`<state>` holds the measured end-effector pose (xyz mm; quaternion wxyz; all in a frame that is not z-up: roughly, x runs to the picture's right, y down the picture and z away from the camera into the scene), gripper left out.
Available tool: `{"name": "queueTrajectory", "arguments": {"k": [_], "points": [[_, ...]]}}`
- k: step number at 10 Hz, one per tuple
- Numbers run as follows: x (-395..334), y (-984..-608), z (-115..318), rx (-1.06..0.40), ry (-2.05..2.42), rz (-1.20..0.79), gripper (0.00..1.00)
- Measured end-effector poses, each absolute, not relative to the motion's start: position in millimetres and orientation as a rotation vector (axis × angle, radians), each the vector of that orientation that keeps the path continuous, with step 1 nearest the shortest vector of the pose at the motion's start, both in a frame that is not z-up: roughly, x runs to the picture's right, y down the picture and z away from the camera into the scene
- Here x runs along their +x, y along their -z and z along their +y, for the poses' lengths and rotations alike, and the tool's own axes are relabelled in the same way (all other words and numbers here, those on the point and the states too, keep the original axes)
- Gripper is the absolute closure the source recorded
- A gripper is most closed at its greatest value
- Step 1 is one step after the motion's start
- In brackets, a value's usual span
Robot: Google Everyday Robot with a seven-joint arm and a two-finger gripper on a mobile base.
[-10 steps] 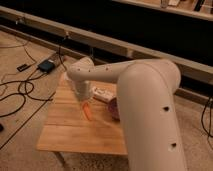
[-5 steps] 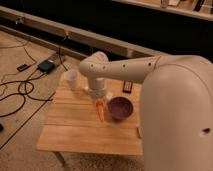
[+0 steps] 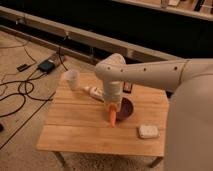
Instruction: Place the pepper on the white sponge
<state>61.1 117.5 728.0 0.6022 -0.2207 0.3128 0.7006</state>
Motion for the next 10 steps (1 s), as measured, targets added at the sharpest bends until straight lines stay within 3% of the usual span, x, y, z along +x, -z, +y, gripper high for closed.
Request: {"name": "queueTrajectory", "arguments": {"k": [5,10], "points": [[124.1,-701.1,175.6,-0.471,-1.807,0.819,1.00],[153.9,-712.6,203.1,-0.479,-1.894,0.880,1.00]]}}
